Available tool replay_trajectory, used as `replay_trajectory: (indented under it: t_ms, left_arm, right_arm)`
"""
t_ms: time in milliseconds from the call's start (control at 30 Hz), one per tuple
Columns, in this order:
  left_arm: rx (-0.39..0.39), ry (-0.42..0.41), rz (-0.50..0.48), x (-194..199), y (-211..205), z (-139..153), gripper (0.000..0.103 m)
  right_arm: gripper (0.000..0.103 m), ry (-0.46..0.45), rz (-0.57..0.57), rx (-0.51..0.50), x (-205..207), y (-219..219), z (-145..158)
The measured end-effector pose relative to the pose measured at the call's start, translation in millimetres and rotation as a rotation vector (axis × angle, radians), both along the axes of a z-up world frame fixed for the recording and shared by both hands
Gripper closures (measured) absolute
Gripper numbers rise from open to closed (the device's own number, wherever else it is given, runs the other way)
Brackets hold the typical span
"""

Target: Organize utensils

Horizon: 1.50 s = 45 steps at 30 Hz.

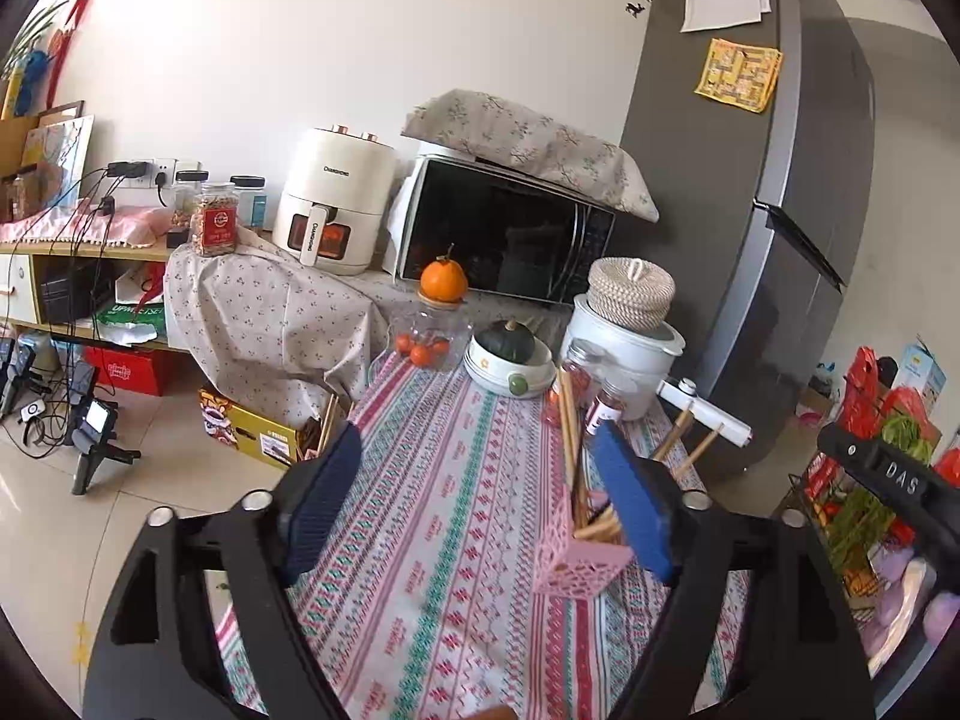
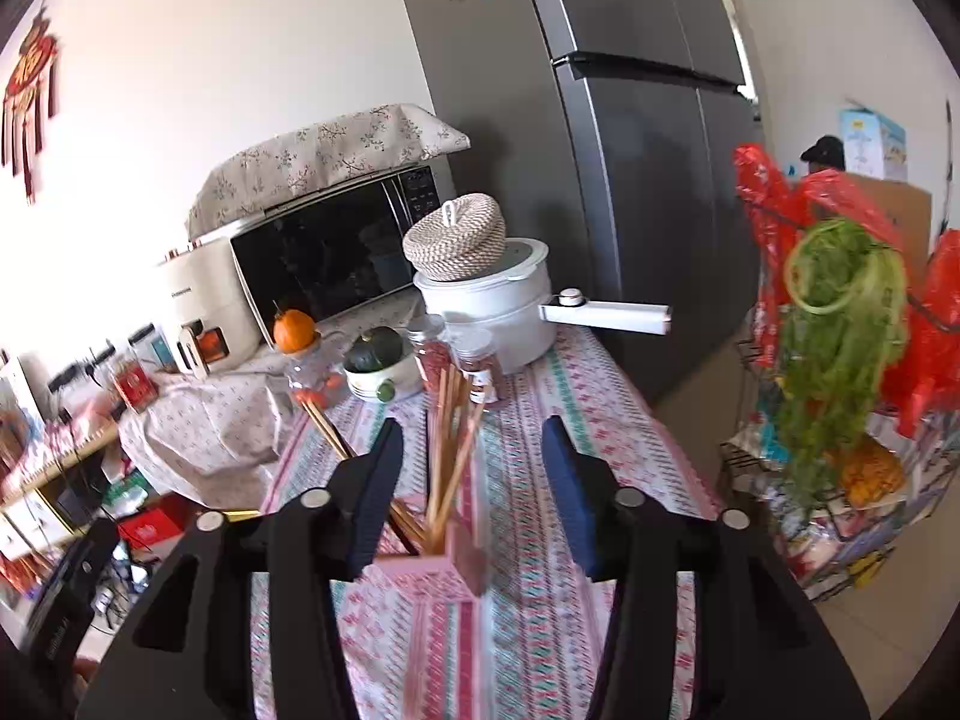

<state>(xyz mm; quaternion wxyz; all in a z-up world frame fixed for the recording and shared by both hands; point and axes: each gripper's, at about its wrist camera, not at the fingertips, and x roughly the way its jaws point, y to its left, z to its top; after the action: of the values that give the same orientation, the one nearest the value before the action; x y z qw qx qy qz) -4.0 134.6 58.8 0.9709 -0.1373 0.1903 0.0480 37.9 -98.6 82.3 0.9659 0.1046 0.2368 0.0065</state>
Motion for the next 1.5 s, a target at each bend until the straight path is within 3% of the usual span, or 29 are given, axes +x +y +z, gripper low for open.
replay_trajectory:
  t_ms: [233,367,600,833,1000,1500]
  left_arm:
    - [0.088,0.029,-0.065,-27,-49,-15,0.008]
    - [0.135,0.028,-0.07,-43,-64,-23,0.007]
    - [0.144,0.035,-0.126,-65,-73,-39,0.007]
    - [0.168,0.119,-0.162,-72,-75,-63,0.007]
    - [0.195,0.125,-0.142,-77,-75,-71,0.007]
    - [0.222,0.149,-0.149,-73,-82,-79,0.007]
  right_arm:
    - [0.041,-0.004,-0.035,-0.094,-52,-5,-30]
    - [0.036,0.012,-0.067,-0.132,-73,-10,-48]
    - [0.007,-0.01,-0.178,-0.182,-118,-20,-70]
    - [0.007,0.037,-0.185,-0.169,-136,-23,-95]
    - [0.007,0.068,-0.188,-0.159,-139,-24,-110]
    - [0.007,0.09,-0.184,-0.151,-136,-29,-116]
